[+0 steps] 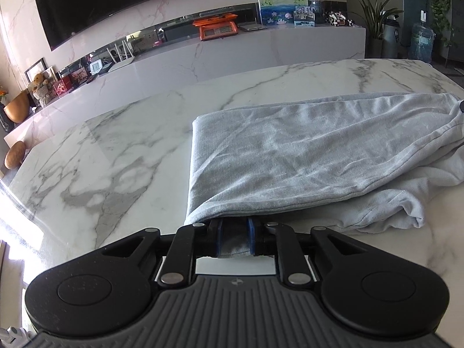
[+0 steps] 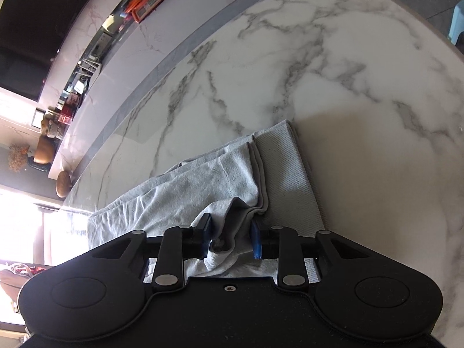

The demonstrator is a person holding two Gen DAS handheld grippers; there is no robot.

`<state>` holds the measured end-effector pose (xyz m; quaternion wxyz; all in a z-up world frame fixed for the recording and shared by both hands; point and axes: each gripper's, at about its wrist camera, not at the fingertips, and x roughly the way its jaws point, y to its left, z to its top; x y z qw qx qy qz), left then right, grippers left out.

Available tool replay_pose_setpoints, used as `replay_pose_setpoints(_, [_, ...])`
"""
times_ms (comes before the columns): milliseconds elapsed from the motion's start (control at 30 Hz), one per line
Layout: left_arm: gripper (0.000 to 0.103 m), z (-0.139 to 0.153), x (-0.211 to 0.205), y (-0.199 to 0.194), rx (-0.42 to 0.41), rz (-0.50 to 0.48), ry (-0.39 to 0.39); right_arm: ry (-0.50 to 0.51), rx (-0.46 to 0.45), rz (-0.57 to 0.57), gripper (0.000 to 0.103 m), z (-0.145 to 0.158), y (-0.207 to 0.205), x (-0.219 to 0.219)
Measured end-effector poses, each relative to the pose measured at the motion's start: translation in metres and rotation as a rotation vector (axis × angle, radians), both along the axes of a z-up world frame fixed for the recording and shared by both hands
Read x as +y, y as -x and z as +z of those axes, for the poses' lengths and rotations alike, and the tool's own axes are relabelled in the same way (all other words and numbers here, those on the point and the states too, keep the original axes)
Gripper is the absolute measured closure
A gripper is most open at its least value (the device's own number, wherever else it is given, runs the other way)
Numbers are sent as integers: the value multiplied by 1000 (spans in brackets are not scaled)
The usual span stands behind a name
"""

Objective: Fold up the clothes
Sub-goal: 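Press the laid end flat with the right gripper while the left gripper holds the stack edge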

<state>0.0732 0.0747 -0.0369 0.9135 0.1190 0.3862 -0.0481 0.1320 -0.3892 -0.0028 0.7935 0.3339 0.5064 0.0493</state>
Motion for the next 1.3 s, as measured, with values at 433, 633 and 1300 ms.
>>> replay_pose_setpoints(433, [93,0,3,3,8,9,-15,176,-136,42,96,65,21,-7])
replay_pose_setpoints(633, [93,-1,-2,5,0,-10,-55,202,-26,30,97,16,35,-23])
replay_pose_setpoints(1300, [93,2,-4,2,24,-17,-71,-48,24,-49,65,2,16,-65])
